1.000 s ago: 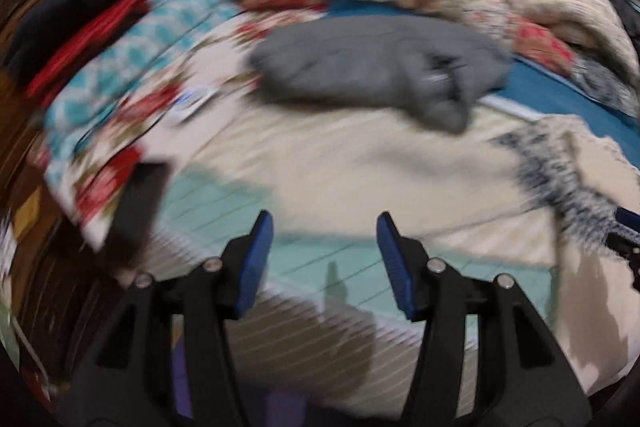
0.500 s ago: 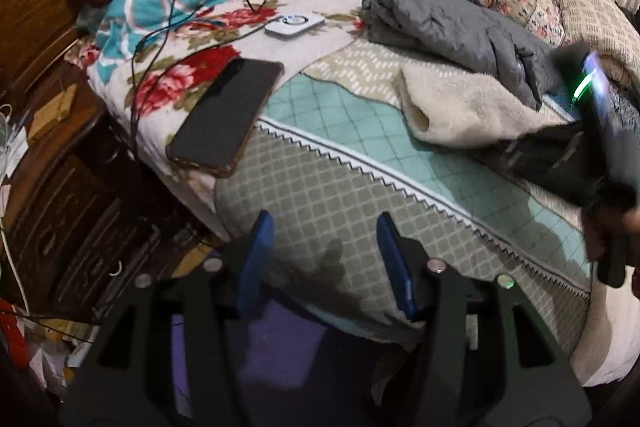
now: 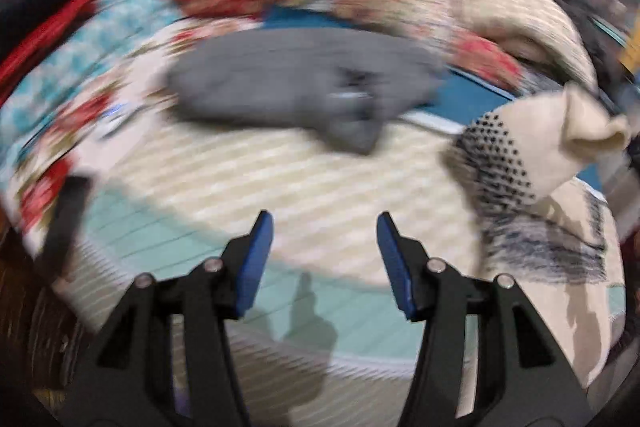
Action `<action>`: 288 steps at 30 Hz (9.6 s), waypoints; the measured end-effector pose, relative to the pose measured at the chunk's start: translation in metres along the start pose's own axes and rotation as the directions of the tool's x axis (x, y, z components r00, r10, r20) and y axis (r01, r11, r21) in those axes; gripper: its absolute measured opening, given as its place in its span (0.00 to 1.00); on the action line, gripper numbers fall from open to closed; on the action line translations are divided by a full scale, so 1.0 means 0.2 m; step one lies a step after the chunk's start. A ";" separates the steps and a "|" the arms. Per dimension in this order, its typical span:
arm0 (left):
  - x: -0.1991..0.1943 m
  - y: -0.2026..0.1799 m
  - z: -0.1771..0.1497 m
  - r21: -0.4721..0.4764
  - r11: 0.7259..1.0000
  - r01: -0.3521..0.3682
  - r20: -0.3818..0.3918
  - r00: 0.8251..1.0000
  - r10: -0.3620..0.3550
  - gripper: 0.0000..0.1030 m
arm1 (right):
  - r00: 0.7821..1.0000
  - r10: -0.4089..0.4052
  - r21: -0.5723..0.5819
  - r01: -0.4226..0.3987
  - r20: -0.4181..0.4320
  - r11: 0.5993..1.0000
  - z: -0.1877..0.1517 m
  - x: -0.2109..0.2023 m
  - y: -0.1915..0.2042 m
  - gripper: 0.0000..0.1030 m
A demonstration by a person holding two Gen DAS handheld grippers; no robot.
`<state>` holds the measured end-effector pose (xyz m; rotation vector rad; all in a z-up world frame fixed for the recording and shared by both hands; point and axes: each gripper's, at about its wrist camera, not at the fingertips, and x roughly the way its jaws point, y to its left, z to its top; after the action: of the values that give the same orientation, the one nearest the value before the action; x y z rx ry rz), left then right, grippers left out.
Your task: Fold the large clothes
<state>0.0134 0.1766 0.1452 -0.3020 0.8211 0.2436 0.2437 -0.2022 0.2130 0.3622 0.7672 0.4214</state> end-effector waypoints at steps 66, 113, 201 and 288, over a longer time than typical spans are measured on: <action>1.06 -1.26 0.37 0.306 0.930 0.202 -0.190 0.970 -0.149 0.52 | 0.971 -0.226 -0.007 0.227 0.083 0.974 -0.16 -0.06 -0.73 0.33; -0.05 -0.53 -1.03 0.227 0.935 0.272 -0.468 0.872 -0.140 0.06 | 0.941 0.010 0.158 0.046 -0.338 0.986 -1.51 -0.98 -0.92 0.00; 0.49 -0.75 -0.09 -0.018 0.959 0.282 -0.449 0.855 -0.260 0.64 | 0.977 -0.111 0.128 0.136 -0.183 0.982 -0.69 -0.48 -1.01 0.34; 0.38 -1.15 -0.13 0.187 0.892 0.411 -0.372 0.870 -0.323 0.17 | 0.971 0.063 -0.116 -0.092 -0.231 0.989 -0.64 -0.25 -0.43 0.23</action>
<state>0.1206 -0.0391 0.1097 -0.2491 1.0967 -0.2881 0.1390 -0.2804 0.1175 0.2282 0.9455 0.5896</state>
